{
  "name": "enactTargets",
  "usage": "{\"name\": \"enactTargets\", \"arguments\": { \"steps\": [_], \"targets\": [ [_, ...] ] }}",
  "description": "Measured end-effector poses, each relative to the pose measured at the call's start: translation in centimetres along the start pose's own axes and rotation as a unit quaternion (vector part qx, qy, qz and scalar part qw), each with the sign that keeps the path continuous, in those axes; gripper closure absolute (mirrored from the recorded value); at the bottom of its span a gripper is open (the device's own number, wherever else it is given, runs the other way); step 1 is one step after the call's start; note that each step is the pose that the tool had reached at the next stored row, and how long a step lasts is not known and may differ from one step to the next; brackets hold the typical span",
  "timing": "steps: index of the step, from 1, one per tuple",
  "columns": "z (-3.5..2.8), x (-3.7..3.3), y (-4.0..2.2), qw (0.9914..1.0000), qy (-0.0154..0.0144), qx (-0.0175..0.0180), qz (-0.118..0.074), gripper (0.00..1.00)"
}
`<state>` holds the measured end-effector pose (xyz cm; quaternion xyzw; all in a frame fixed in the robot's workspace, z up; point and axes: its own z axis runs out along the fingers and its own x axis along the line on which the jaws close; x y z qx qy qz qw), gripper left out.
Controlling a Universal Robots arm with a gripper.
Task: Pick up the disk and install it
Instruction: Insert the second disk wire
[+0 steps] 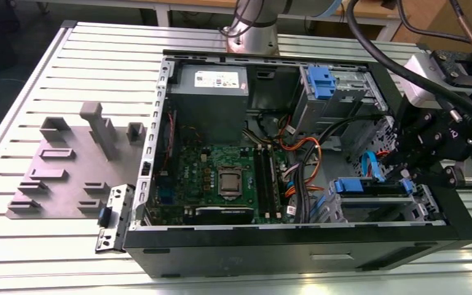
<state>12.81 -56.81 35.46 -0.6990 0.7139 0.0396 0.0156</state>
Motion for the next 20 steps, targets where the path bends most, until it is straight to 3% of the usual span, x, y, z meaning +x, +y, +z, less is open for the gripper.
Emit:
{"name": "enactTargets", "arguments": {
  "steps": [5, 9, 20],
  "targets": [
    [0.14, -0.83, 0.01, 1.00000, -0.0021, -0.0001, 0.000, 0.71],
    [0.28, -1.02, -0.04, 1.00000, -0.0028, -0.0001, 0.000, 0.71],
    [0.46, -1.65, -1.01, 1.00000, -0.0027, -0.0001, 0.000, 0.71]
  ]
}}
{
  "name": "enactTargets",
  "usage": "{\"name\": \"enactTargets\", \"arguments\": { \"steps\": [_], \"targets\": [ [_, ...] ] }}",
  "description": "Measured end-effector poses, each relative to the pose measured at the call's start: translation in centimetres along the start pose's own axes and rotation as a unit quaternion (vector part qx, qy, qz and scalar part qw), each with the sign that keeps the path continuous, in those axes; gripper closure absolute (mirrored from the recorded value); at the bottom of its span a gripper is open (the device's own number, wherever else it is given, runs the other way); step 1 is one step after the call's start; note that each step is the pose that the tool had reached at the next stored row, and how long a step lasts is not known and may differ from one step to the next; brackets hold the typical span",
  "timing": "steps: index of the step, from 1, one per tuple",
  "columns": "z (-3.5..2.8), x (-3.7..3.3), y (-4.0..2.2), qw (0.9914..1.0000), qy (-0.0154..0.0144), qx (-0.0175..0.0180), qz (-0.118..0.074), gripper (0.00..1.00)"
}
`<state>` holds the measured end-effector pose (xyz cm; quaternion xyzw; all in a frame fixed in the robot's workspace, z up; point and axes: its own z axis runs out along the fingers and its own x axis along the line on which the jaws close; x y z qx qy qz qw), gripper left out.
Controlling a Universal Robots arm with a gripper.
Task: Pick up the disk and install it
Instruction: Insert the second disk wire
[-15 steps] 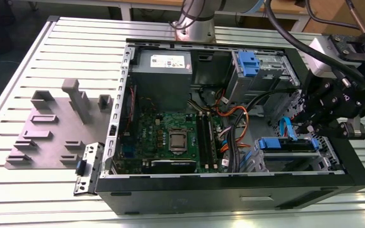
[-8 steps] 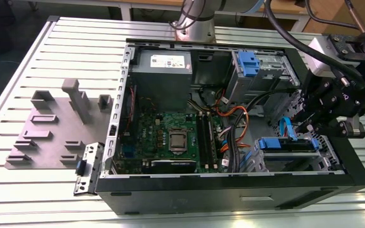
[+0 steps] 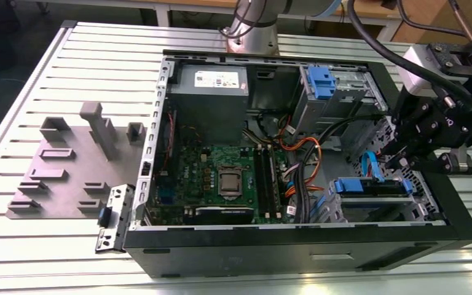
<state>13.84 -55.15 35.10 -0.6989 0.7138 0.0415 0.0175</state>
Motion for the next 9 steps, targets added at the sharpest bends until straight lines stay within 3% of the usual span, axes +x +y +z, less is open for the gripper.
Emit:
{"name": "enactTargets", "arguments": {
  "steps": [9],
  "targets": [
    [0.21, -0.32, -0.95, 1.00000, -0.0001, 0.0000, 0.000, 0.71]
  ]
}}
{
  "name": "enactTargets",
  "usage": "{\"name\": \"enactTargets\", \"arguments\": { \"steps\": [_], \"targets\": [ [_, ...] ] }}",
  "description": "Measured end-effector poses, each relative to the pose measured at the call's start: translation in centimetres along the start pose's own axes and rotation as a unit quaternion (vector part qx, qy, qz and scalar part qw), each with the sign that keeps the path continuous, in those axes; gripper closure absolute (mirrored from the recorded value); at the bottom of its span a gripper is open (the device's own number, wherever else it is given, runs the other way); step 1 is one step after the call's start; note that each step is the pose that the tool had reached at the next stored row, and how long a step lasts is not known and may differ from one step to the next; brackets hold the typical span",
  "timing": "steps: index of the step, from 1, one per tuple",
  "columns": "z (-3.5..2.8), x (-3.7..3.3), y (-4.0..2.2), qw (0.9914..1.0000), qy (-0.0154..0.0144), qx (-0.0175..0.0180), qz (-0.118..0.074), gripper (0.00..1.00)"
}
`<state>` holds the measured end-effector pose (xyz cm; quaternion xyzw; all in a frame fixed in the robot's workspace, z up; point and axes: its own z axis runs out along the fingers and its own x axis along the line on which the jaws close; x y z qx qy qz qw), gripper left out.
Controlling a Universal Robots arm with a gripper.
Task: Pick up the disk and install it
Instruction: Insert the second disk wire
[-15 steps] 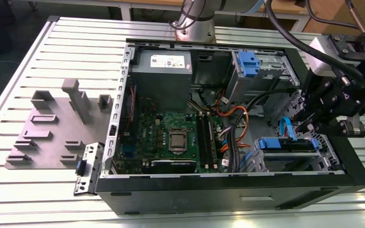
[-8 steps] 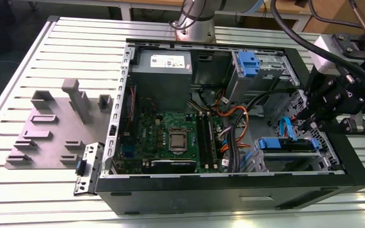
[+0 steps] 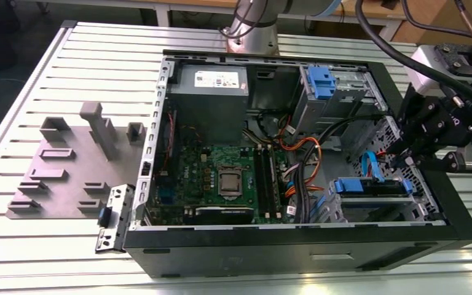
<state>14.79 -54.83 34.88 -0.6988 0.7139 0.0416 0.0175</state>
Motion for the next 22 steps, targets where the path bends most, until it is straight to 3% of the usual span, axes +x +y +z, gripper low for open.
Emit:
{"name": "enactTargets", "arguments": {
  "steps": [22],
  "targets": [
    [0.80, -0.75, -1.75, 1.00000, 0.0001, 0.0000, 0.000, 0.71]
  ]
}}
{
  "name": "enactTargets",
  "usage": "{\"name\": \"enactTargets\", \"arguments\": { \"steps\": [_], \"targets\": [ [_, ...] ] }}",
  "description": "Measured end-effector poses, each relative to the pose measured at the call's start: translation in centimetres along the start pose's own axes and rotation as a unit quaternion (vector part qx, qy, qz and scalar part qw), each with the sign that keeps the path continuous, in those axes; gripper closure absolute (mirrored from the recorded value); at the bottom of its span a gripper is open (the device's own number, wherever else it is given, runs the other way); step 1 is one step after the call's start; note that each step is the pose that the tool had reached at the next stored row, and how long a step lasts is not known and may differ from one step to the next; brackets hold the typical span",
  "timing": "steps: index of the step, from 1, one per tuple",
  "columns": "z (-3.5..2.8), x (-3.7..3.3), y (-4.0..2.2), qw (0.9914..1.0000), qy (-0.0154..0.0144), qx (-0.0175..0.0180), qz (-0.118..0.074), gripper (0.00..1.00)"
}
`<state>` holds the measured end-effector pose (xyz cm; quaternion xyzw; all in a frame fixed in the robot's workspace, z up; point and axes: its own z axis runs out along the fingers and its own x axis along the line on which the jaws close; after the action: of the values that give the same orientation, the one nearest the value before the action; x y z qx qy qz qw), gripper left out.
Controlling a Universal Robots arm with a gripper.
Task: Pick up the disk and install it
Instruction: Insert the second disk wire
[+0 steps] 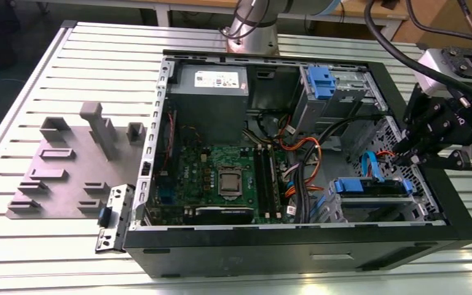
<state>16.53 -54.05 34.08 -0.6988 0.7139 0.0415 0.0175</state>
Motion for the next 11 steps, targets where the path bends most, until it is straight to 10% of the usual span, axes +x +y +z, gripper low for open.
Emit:
{"name": "enactTargets", "arguments": {
  "steps": [11],
  "targets": [
    [0.00, 0.00, -0.02, 1.00000, 0.0000, 0.0000, 0.000, 0.84]
  ]
}}
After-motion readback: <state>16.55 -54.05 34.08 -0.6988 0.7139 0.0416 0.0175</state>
